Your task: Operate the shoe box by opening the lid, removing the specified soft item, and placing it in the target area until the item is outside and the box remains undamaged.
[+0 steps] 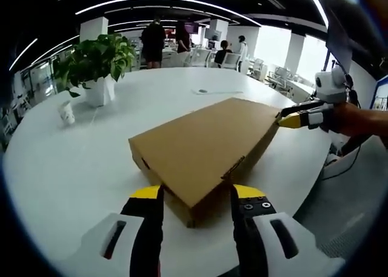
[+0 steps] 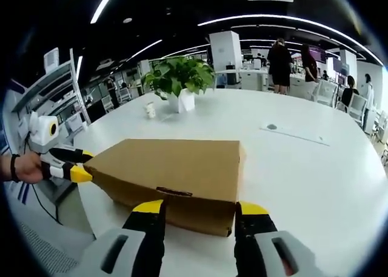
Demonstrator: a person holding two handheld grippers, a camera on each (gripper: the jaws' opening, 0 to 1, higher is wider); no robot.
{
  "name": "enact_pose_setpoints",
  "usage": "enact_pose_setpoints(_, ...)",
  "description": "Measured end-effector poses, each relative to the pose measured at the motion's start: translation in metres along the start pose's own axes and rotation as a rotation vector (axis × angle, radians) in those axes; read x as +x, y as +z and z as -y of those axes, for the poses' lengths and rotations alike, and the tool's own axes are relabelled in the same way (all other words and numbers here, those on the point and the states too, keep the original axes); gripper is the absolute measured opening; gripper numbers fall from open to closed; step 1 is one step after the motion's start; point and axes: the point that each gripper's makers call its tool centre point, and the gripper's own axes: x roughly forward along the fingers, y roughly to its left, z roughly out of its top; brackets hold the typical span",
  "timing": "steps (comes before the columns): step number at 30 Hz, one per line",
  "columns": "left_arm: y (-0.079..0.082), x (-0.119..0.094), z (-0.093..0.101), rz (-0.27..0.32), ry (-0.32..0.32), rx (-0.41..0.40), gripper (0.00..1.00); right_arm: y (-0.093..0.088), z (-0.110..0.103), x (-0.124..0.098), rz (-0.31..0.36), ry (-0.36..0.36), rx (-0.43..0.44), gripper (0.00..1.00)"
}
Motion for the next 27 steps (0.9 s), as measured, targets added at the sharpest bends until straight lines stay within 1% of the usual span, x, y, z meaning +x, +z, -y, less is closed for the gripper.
enact_pose_setpoints(5, 0.002, -0.002, 0.000, 0.004, -0.002, 0.024, 0.44, 0.010, -0.001, -0.002, 0.024, -0.004, 0.005, 0.42)
enact_pose_setpoints(15, 0.017, -0.011, 0.004, 0.019, -0.007, 0.099, 0.47, 0.034, 0.000, -0.007, 0.086, -0.009, 0.018, 0.42)
enact_pose_setpoints(21, 0.024, -0.016, 0.004, 0.045, -0.014, 0.099, 0.48, 0.051, 0.001, -0.009, 0.111, -0.015, 0.015, 0.42)
enact_pose_setpoints(27, 0.034, -0.021, 0.003, 0.064, 0.004, 0.121, 0.46, 0.067, 0.001, -0.009, 0.136, -0.021, 0.014, 0.42)
